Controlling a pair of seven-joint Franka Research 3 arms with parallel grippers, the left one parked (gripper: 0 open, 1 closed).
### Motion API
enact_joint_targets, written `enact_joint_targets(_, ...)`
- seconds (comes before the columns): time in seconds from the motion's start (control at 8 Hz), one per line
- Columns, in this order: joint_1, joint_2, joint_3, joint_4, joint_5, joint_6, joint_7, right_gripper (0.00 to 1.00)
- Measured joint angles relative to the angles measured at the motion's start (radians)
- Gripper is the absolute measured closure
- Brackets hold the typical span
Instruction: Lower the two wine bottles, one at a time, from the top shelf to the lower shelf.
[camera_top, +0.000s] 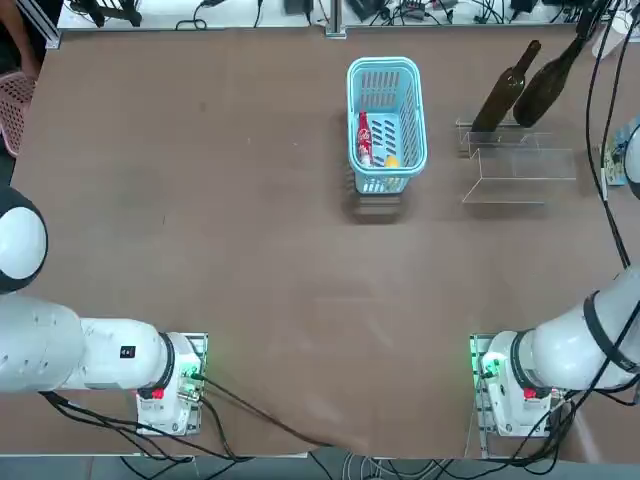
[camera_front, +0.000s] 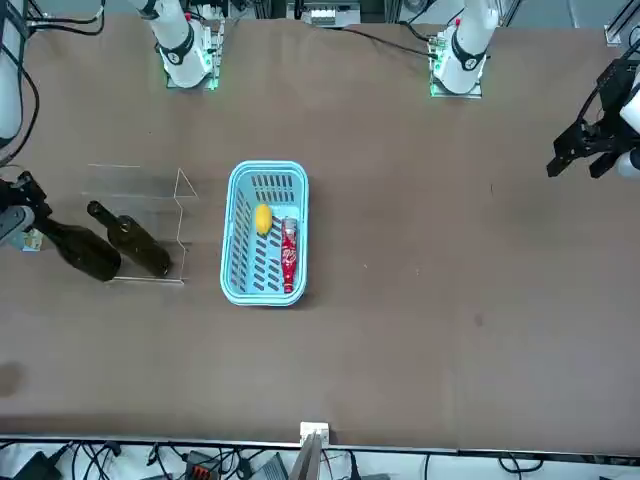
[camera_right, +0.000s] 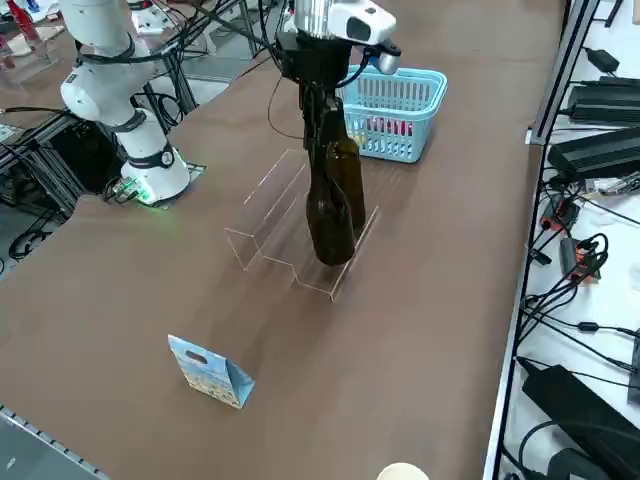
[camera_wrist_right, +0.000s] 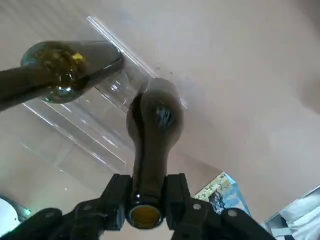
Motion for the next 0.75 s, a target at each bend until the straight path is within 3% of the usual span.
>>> enact_joint_targets(0.75,0.000,0.041,0.000,0.000,0.000,0.000,-0.006,0.59)
